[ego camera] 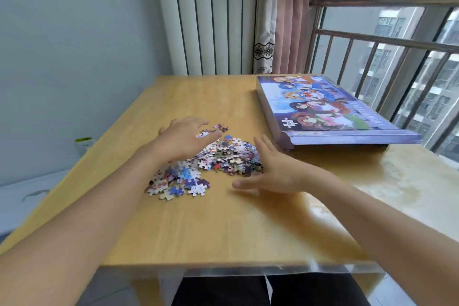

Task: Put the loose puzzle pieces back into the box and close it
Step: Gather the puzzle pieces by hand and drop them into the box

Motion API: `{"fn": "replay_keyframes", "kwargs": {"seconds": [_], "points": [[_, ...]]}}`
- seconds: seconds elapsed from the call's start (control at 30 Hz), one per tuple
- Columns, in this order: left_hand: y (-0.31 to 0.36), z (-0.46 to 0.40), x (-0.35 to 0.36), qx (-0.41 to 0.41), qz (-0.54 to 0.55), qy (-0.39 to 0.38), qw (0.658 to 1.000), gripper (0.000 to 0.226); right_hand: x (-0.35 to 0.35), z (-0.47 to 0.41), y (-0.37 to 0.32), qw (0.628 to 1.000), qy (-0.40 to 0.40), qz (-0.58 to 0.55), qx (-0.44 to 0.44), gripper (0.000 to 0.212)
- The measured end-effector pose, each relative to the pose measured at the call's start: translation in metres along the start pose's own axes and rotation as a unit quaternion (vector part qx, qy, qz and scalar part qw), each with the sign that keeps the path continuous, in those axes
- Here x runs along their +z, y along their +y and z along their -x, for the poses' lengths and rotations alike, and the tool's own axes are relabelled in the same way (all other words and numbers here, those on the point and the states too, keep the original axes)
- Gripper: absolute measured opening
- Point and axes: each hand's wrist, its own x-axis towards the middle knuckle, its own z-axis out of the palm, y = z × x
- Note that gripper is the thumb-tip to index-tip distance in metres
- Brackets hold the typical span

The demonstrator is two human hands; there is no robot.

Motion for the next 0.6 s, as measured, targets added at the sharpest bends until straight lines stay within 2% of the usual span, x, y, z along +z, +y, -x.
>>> {"fn": "replay_keyframes", "kwargs": {"seconds": [0.07, 0.13, 0.2, 0.3, 0.37, 0.53, 0.6], "points": [[-0.030, 0.018, 0.016, -0.097, -0.054, -0.013, 0.994, 0.095, 0.016, -0.007, -0.006, 0.998, 0.057, -0.006, 0.003, 0.141], [-0.054, 0.030, 0.030, -0.135, -0.025, 0.012, 0.990, 0.097, 0.023, -0.013, -0.017, 0.995, 0.100, -0.019, 0.004, 0.139], [-0.061, 0.039, 0.037, -0.108, 0.058, 0.069, 0.990, 0.087, 0.027, -0.019, -0.027, 0.993, 0.116, -0.018, -0.001, 0.138], [-0.047, 0.042, 0.037, -0.081, 0.200, 0.152, 0.965, 0.060, 0.034, -0.032, -0.040, 0.992, 0.123, -0.008, -0.027, 0.138], [-0.035, 0.039, 0.037, -0.083, 0.263, 0.171, 0.946, 0.048, 0.036, -0.038, -0.047, 0.989, 0.130, -0.015, -0.062, 0.131], [-0.008, 0.008, 0.037, -0.072, 0.363, 0.206, 0.906, 0.037, 0.028, -0.047, -0.046, 0.982, 0.145, -0.021, -0.117, 0.094], [0.000, -0.008, 0.037, -0.081, 0.400, 0.194, 0.892, 0.036, 0.021, -0.051, -0.042, 0.984, 0.127, -0.033, -0.120, 0.101]]}}
